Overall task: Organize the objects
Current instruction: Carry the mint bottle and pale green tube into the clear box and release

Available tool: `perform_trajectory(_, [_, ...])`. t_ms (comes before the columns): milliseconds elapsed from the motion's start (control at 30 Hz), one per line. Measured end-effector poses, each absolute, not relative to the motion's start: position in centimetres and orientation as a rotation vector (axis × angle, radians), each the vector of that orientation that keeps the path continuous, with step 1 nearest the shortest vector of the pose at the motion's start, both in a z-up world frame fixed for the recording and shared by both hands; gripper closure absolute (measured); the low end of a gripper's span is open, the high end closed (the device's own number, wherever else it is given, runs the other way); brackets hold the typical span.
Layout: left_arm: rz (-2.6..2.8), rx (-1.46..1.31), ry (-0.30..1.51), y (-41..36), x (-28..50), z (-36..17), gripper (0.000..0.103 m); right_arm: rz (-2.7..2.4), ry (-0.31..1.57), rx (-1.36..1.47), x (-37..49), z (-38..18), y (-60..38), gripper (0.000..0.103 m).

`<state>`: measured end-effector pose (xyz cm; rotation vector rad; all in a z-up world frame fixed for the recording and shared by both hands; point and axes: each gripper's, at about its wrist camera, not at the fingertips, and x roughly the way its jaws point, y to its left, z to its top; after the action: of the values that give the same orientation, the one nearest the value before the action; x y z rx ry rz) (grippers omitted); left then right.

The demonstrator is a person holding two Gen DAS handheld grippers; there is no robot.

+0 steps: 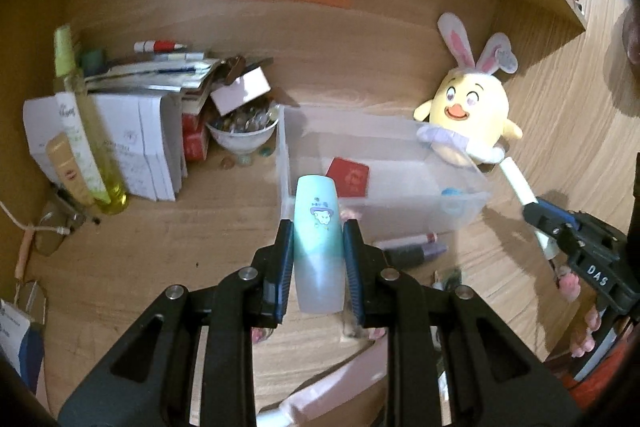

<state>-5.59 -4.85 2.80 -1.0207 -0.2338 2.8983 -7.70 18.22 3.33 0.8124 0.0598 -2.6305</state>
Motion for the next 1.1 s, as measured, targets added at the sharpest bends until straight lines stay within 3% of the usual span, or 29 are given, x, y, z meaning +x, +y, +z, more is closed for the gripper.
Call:
perform_trajectory(533, [2.867, -1.039, -0.267, -4.5, -11.7, 4.7, 0.079, -2.566, 0.083, 0.812, -14.2, 4.0, 16.5, 0.089])
perform_trajectory(1100, [2.728, -1.254, -0.273, -3.6, -19.8, 1.2, 0.079, -2.525, 0.128, 0.937, -21.5, 2.4, 15.1, 0.089])
